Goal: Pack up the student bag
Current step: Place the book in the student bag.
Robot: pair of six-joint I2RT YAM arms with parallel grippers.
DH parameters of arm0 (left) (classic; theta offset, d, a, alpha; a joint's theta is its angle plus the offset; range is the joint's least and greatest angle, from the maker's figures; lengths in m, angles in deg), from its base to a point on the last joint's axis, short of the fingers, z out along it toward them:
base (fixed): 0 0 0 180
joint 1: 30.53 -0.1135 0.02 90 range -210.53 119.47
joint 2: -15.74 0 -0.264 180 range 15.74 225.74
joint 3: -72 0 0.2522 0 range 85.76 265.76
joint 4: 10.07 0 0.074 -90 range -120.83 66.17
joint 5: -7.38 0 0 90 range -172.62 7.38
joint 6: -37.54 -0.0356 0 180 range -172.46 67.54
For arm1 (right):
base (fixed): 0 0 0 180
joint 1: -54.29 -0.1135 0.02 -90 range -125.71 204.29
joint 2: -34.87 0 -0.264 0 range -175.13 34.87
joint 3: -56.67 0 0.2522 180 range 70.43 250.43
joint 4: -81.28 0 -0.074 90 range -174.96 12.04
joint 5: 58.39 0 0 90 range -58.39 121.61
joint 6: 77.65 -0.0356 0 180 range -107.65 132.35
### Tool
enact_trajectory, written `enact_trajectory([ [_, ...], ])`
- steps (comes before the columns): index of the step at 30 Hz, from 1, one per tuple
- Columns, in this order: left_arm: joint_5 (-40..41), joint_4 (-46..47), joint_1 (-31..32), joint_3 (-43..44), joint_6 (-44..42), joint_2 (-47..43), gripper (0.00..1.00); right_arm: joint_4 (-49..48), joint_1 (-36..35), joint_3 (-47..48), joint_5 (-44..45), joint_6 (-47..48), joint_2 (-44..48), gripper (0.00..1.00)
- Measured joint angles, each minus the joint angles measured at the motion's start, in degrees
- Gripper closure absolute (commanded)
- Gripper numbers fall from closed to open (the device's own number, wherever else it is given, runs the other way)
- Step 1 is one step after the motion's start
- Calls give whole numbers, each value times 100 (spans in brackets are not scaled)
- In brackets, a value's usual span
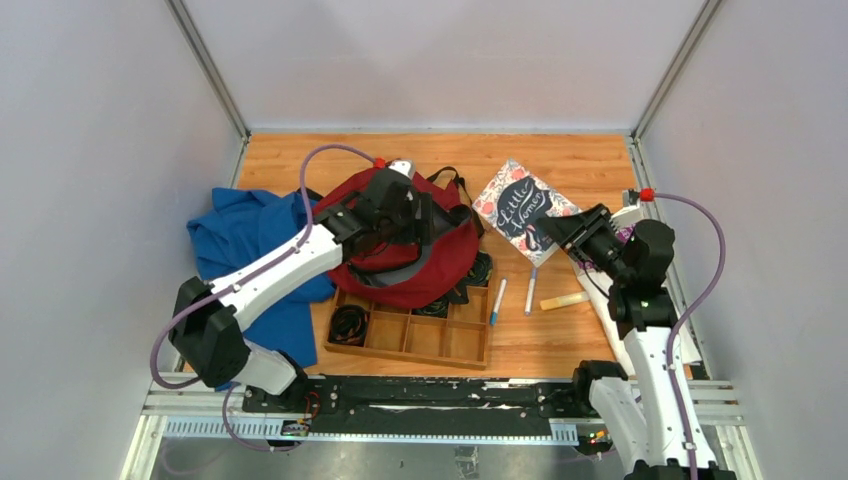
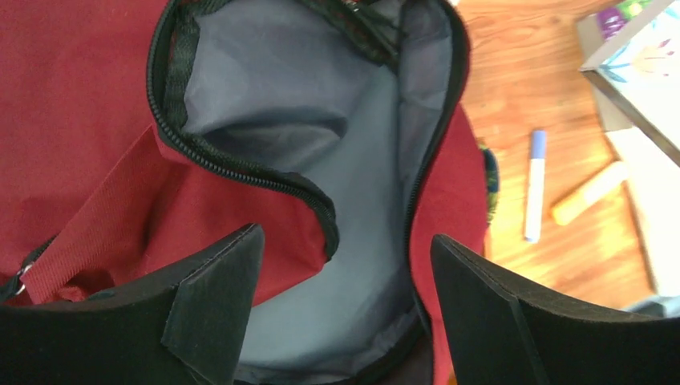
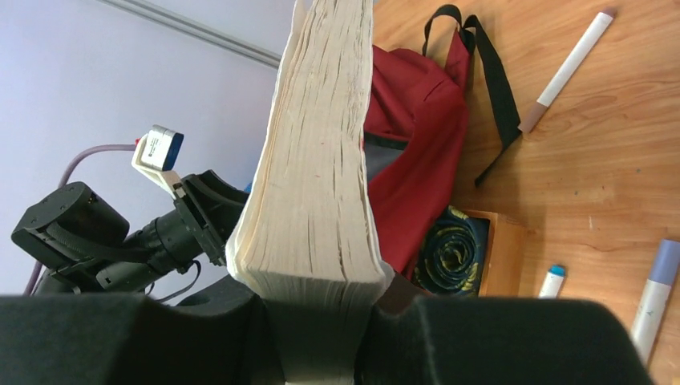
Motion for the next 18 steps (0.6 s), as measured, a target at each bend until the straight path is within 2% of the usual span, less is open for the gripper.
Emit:
enact_trajectory([
  [4, 599, 2, 262, -127, 79, 175, 21, 162, 2, 15, -57, 131, -81, 100],
  [9, 857, 111, 326, -136, 149, 566, 26, 162, 2, 15, -153, 131, -144, 100],
  [12, 944, 122, 326, -136, 149, 866, 34, 157, 2, 15, -210, 129, -142, 100],
  [15, 1224, 76, 328, -136, 85, 1032, 57, 160, 2, 15, -289, 131, -138, 100],
  [18, 1735, 63, 330, -136, -68, 986, 88, 162, 2, 15, -367, 129, -111, 100],
])
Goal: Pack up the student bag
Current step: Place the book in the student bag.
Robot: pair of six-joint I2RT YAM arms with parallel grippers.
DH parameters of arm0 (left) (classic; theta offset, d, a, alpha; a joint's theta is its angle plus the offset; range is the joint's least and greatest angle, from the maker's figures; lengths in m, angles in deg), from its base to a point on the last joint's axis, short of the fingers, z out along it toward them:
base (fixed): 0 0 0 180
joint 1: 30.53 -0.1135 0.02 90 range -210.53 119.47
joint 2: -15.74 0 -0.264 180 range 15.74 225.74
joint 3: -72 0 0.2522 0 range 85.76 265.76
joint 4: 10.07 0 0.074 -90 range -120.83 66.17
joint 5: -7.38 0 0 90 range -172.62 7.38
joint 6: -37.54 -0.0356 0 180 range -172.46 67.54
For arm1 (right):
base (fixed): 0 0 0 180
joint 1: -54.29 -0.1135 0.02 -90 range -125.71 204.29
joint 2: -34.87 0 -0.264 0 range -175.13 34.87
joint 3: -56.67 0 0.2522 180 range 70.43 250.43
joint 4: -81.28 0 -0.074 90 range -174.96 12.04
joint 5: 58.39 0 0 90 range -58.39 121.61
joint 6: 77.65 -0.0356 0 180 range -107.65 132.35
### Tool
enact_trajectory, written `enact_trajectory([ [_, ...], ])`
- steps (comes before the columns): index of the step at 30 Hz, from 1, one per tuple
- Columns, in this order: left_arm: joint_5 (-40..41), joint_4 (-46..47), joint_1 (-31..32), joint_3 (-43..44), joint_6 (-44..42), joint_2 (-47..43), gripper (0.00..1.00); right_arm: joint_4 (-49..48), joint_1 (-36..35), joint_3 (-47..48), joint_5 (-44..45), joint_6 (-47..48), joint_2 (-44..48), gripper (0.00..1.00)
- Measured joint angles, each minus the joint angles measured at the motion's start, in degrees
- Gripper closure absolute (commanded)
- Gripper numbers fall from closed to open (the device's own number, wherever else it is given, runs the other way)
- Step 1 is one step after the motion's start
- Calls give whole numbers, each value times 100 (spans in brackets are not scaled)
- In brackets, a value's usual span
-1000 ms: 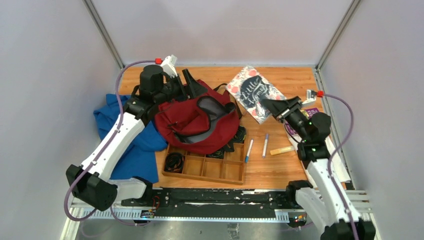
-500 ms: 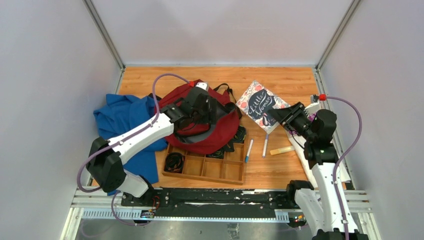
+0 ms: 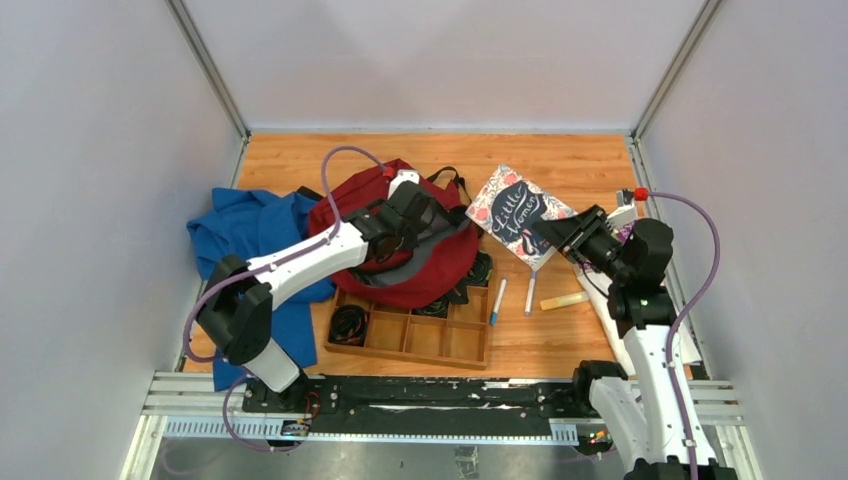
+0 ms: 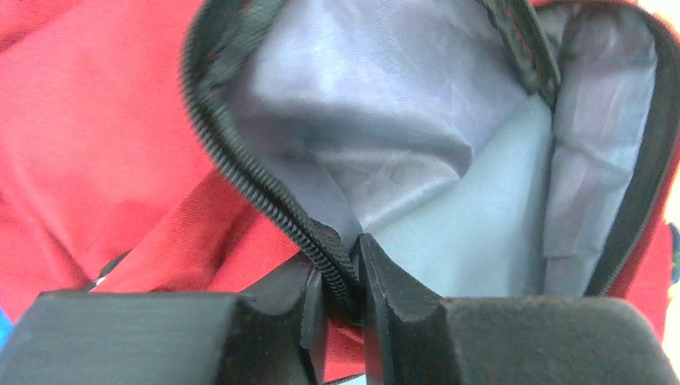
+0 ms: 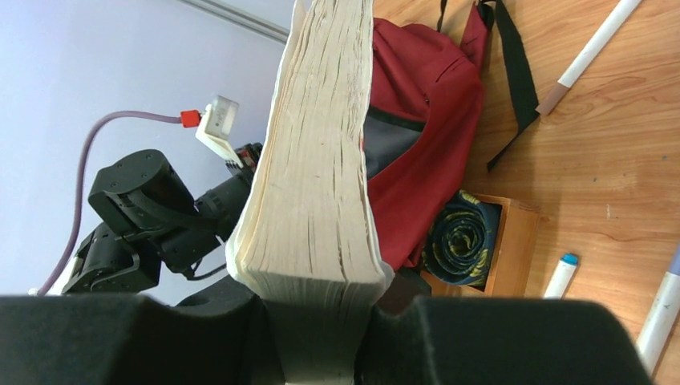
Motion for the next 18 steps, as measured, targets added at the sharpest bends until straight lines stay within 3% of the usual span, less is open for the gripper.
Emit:
enact_trajectory([
  [1, 179, 11, 0, -2, -98, -59, 98, -7, 0, -4, -31, -11, 13, 100],
  [2, 306, 20, -2, -2, -166, -138, 100, -59, 2, -35, -79, -31, 39, 100],
  [7, 385, -63, -63, 175, -713, -693, 100, -256, 0, -164, -332, -179, 61, 100],
  [13, -247, -623, -367, 1456, -1381, -835, 100, -422, -101, -146, -629, -385, -59, 100],
  [18, -756, -1119, -533, 2472, -1698, -649, 100, -409, -817, -50, -723, -496, -129, 100],
])
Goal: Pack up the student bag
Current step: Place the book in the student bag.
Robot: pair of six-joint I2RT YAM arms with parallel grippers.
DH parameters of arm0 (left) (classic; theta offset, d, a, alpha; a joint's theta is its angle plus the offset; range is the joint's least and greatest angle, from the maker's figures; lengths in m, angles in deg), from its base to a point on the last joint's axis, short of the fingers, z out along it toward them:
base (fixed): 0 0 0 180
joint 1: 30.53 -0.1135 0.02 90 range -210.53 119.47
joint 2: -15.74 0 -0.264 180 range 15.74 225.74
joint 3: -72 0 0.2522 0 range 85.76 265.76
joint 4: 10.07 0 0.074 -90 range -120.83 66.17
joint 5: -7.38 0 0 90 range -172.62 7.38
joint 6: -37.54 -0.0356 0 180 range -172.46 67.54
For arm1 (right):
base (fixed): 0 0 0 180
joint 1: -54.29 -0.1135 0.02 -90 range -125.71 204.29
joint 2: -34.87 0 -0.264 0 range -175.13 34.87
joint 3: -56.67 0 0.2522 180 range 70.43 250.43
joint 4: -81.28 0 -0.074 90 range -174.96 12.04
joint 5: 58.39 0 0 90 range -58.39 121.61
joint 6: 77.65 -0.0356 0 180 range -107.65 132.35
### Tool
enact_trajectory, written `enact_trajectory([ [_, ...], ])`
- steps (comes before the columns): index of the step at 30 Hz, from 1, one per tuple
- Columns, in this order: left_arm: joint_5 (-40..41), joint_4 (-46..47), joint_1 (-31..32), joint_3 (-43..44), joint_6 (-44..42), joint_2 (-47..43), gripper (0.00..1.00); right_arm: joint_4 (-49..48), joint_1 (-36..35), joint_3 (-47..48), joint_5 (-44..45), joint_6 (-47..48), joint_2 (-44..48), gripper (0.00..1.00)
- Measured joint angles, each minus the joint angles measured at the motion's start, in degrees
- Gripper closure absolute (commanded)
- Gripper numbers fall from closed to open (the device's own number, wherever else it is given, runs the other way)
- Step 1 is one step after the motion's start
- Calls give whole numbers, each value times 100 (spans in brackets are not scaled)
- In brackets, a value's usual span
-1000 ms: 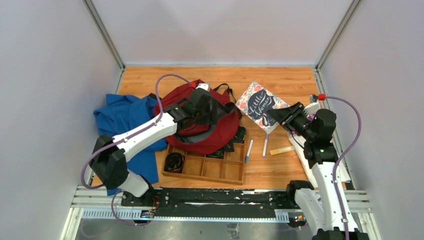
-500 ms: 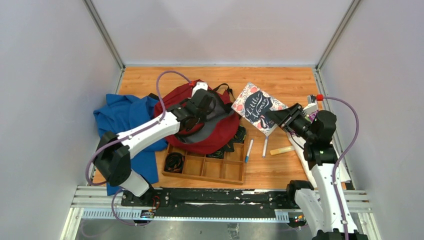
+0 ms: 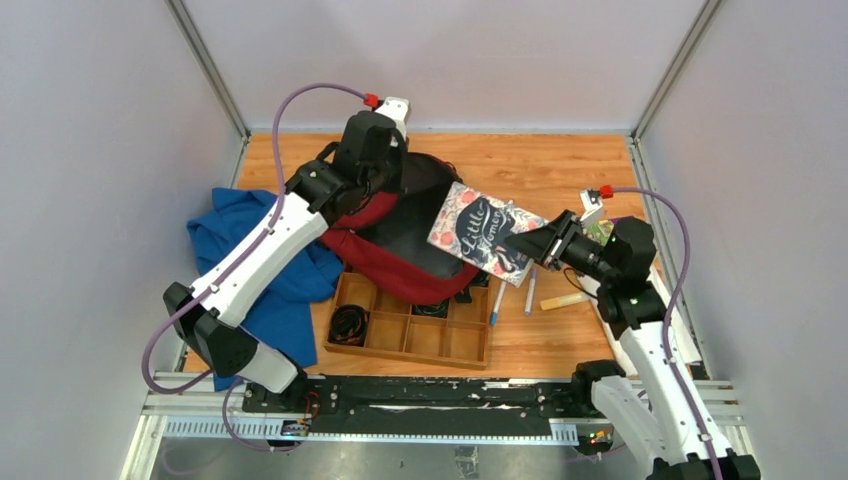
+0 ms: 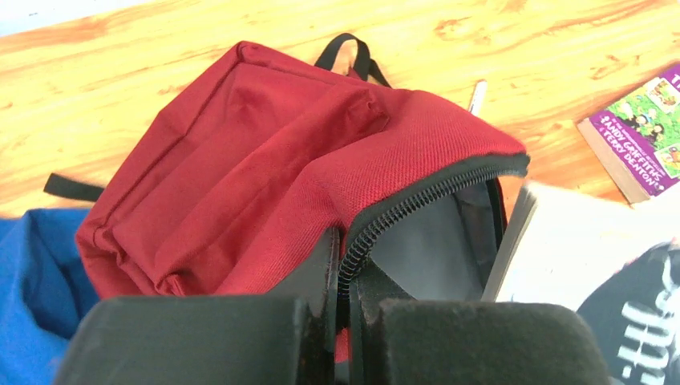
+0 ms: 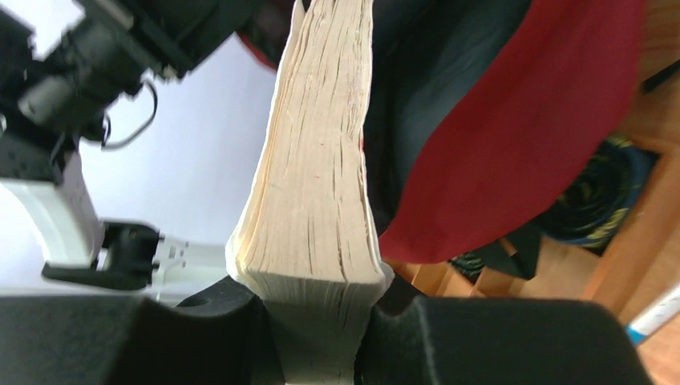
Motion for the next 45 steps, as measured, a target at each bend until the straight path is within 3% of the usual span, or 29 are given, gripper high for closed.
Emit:
enact_trajectory([
  [8, -466, -448, -101, 326, -142, 254, 100, 162, -732, 7, -210, 7, 389, 100],
  [14, -793, -450, -227, 251, -72, 227, 100, 55, -1554, -13, 192, -262, 37, 100],
  [19, -1110, -289, -289, 46, 70, 109, 100, 81, -2059, -63, 807, -592, -533, 100],
  [27, -1836, 302, -385, -774, 96, -535, 100, -389, -2153, -155, 1770, -1403, -1622, 100],
  [36, -2409, 535, -428, -916, 68, -693, 100, -450, -2542, 1001, 2929, -1985, -3075, 100],
  [45, -2861, 640, -457, -979, -9, -732, 100, -1681, -3252, 1884, 3493, -2166, -5073, 100],
])
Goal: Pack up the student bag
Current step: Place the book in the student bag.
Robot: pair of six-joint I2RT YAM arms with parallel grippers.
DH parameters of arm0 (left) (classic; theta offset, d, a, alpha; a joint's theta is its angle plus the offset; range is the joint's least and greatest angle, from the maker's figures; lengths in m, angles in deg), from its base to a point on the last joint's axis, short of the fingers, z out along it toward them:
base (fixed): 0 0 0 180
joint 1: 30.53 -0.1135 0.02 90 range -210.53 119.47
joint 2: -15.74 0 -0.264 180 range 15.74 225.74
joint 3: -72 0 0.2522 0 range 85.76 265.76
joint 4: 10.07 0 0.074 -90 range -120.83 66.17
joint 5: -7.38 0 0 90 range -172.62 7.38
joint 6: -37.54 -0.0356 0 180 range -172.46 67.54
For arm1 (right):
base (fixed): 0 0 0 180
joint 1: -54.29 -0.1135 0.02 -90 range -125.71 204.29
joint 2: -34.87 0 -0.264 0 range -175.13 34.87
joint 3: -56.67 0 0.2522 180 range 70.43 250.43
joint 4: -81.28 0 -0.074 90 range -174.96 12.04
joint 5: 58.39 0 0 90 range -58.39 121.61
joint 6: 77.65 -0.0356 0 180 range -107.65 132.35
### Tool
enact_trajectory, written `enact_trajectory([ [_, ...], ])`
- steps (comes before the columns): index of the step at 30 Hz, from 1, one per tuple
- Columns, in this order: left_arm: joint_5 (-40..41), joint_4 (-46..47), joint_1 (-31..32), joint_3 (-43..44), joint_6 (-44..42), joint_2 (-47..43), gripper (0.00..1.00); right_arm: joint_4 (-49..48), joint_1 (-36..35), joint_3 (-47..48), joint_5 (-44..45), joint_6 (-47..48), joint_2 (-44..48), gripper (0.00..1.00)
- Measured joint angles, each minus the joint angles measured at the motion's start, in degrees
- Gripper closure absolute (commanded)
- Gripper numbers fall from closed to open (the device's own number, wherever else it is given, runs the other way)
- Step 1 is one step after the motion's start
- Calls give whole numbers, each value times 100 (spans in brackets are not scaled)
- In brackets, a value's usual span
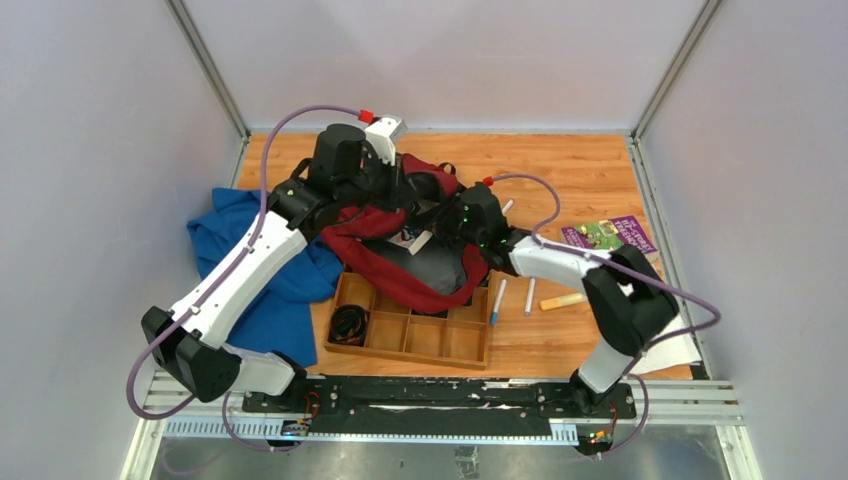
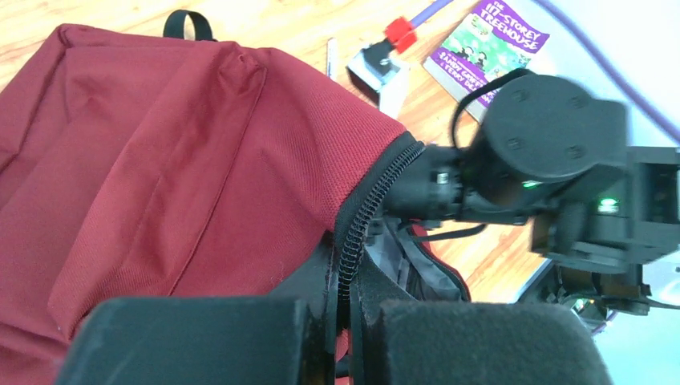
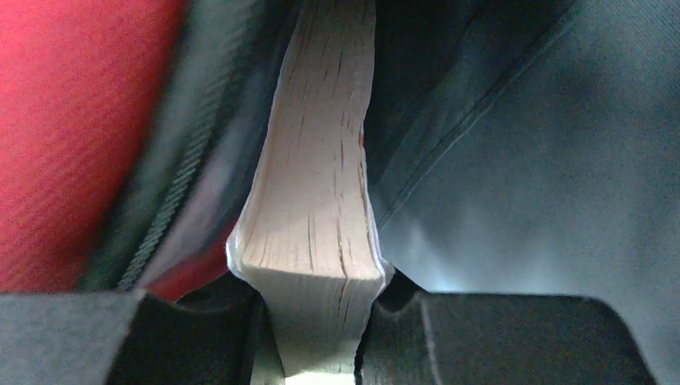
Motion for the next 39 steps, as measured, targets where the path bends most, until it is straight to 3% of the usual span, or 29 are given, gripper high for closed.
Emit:
enact_trajectory([
  [7, -310, 26, -186, -131, -17, -136, 100, -1296, -155, 254, 321, -138, -1257, 100],
  [13, -570, 17, -339, -131, -28, -160, 100, -1650, -157, 667, 387, -249, -1917, 100],
  [14, -595, 17, -341, -138, -28, -162, 100, -1716, -157, 682, 398, -278, -1967, 94],
  [17, -649, 20, -345, -243, -20, -197, 100, -1497, -155, 946, 363, -315, -2138, 50],
  [20, -610, 26, -352, -369, 35, -232, 100, -767, -155, 1478, 286, -120, -2205, 33],
  [28, -197, 39, -457, -402, 354, -229, 100, 361, -151, 1128, 260, 520, -1386, 28],
  [31, 7, 39, -494, -402, 501, -214, 100, 857, -118, 1080, 188, 914, -981, 20],
  [39, 339, 131, -645, -420, 809, -79, 100, 1665, -116, 892, -256, 1727, 155, 19],
])
